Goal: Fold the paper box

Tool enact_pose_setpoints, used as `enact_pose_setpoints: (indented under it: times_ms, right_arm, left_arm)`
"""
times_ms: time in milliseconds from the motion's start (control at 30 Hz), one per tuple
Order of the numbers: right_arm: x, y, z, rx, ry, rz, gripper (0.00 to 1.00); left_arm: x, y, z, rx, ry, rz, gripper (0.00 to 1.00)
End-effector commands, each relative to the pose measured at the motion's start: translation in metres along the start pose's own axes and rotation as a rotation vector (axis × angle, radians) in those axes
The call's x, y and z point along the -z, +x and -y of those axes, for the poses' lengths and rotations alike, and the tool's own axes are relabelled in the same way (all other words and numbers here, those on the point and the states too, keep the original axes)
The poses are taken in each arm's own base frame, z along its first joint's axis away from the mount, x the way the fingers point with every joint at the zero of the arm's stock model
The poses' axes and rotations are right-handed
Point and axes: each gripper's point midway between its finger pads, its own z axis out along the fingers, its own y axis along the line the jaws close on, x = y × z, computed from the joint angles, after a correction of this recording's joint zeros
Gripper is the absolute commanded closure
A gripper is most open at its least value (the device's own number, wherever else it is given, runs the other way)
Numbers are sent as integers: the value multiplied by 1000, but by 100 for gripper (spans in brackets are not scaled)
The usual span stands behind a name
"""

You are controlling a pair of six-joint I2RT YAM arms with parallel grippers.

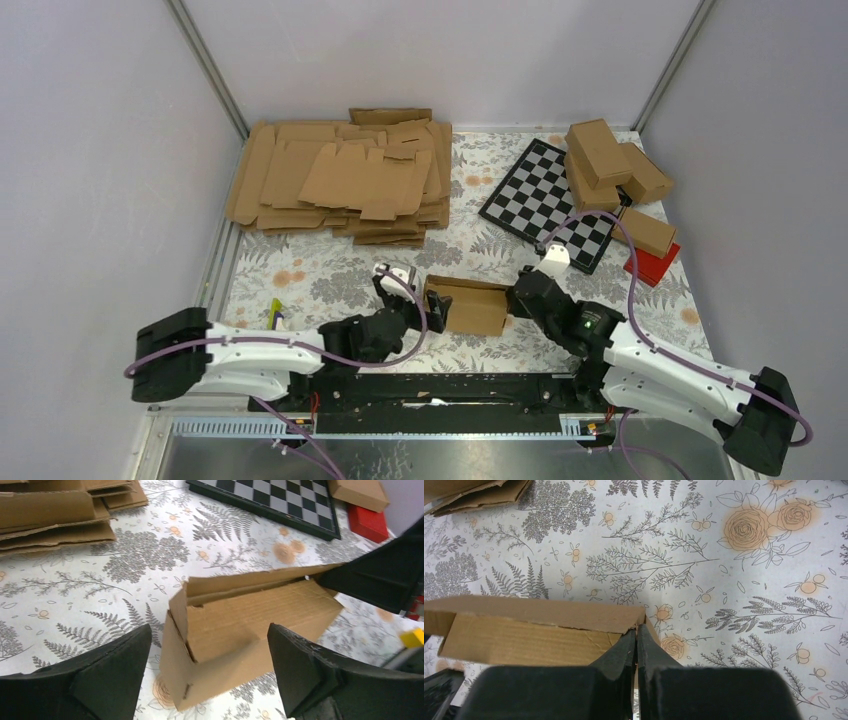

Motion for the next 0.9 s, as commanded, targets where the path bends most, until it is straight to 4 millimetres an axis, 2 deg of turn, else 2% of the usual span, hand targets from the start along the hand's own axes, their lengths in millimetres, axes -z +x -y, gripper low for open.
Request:
enact_pose_setpoints:
  times_ms: [0,133,233,300,433,533,600,667,767,867]
  right_arm:
    - [-1,6,4,79,-25,7,100]
    - [-1,6,-4,144,-72,-2,100]
    - [0,4,-7,170,-94,7,100]
    - [0,2,-8,187,-105,15,100]
    - [2,2,-12,225,-130,8,99]
    - [3,5,-13,240,-143,0,98]
    - [3,5,-13,248,-149,1,98]
    - [4,4,-14,246,-155,4,98]
    - [4,4,-16,245,-162,-1,98]
    - [5,5,-17,241,-171,-5,98]
  left_arm:
    - [17,-2,14,-11,87,-120,4]
    - [18,-13,14,-49,155,-159,1]
    - [5,-26,12,-22,256,-180,1]
    - [-4,-41,11,-24,315,-164,1]
    - [-13,-55,21,-184,375,-169,1]
    - [-13,-47,44,-266,491,-253,1]
    - [-5,-29,67,-303,600,-312,1]
    - [-1,-13,79,-369,628,-355,1]
    - [-7,1,80,-417,599,-415,2]
    - [-16,10,71,-455,520,-434,2]
